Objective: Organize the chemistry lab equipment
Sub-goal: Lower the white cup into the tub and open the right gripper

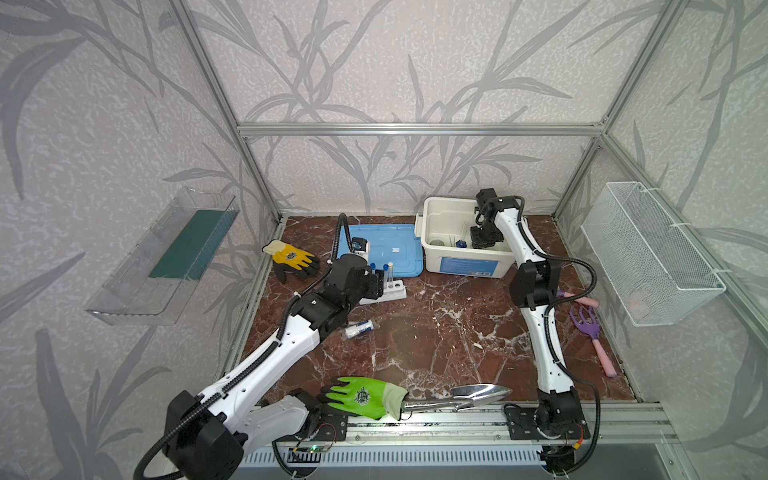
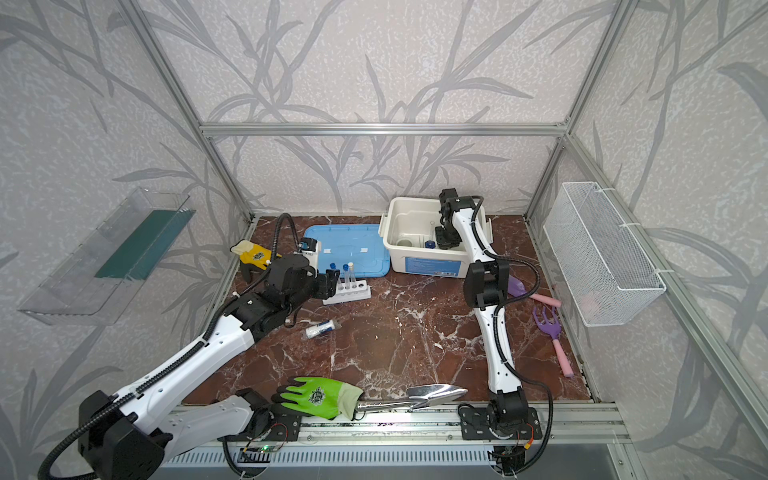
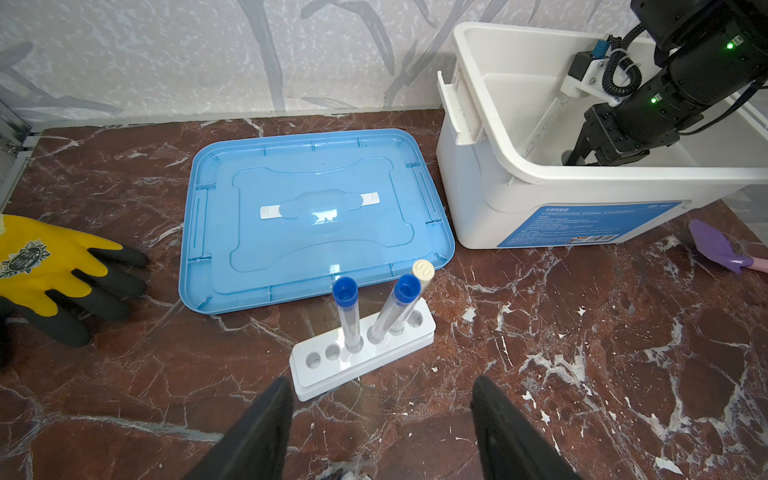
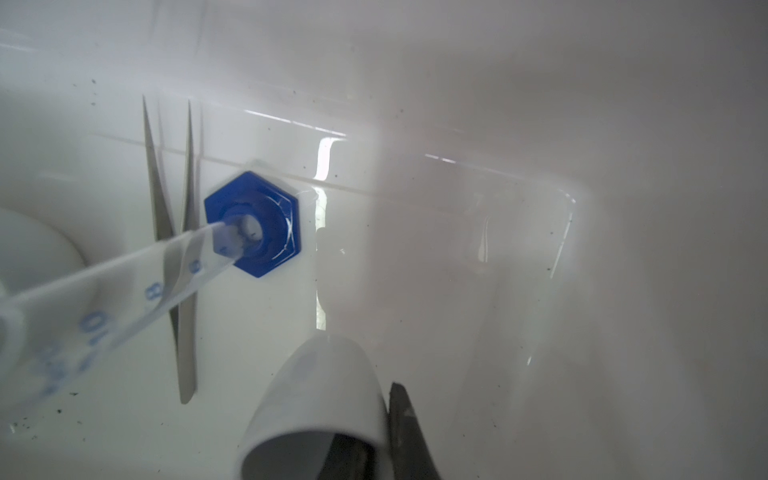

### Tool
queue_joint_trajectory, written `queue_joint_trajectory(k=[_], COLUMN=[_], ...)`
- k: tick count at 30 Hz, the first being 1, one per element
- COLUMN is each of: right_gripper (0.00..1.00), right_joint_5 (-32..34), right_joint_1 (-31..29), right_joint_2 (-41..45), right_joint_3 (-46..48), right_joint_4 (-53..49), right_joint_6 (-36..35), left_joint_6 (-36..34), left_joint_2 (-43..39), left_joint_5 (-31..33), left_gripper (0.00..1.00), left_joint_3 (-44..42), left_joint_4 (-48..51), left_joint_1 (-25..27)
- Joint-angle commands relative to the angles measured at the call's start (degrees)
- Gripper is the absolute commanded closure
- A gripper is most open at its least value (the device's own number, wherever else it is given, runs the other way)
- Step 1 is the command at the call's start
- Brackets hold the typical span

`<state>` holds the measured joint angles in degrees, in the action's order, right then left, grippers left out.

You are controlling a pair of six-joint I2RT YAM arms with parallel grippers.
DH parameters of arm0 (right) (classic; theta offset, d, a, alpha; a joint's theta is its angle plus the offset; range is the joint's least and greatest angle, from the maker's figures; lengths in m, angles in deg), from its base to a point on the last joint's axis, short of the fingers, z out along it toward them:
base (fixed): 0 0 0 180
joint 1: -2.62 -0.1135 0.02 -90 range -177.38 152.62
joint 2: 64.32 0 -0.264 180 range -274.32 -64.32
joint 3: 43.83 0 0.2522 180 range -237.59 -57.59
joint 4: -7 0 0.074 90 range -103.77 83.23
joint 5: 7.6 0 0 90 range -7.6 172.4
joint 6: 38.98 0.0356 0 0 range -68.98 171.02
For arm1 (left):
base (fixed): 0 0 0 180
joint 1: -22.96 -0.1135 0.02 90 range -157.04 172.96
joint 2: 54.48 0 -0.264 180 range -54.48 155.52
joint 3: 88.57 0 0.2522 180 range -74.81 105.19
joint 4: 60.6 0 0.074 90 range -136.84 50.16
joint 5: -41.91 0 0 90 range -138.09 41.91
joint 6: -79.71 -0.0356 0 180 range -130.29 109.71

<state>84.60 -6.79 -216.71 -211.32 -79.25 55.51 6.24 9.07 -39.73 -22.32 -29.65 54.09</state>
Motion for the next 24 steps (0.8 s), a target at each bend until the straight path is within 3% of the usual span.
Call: queue_joint_trajectory(k=[1,24], right_gripper=[0.99,0.90], right_joint_5=[-0.59,-0.96], right_joint_1=[0.18,0.36], right_joint_2=[-1.84,-3.69], right_joint_3=[0.26,0.79], right_joint_4=[0.07,1.04], right_joint_6=[0.64,1.00], left_joint_6=[0.16,-0.31], left_joint_2=[0.33,1.57], left_joint_5=[0.21,-0.27], left_gripper=[0.31,0.31], left_joint_3=[1.95,2.34], left_joint_4=[0.50,-0.12], left_joint_1=[0.07,0.02])
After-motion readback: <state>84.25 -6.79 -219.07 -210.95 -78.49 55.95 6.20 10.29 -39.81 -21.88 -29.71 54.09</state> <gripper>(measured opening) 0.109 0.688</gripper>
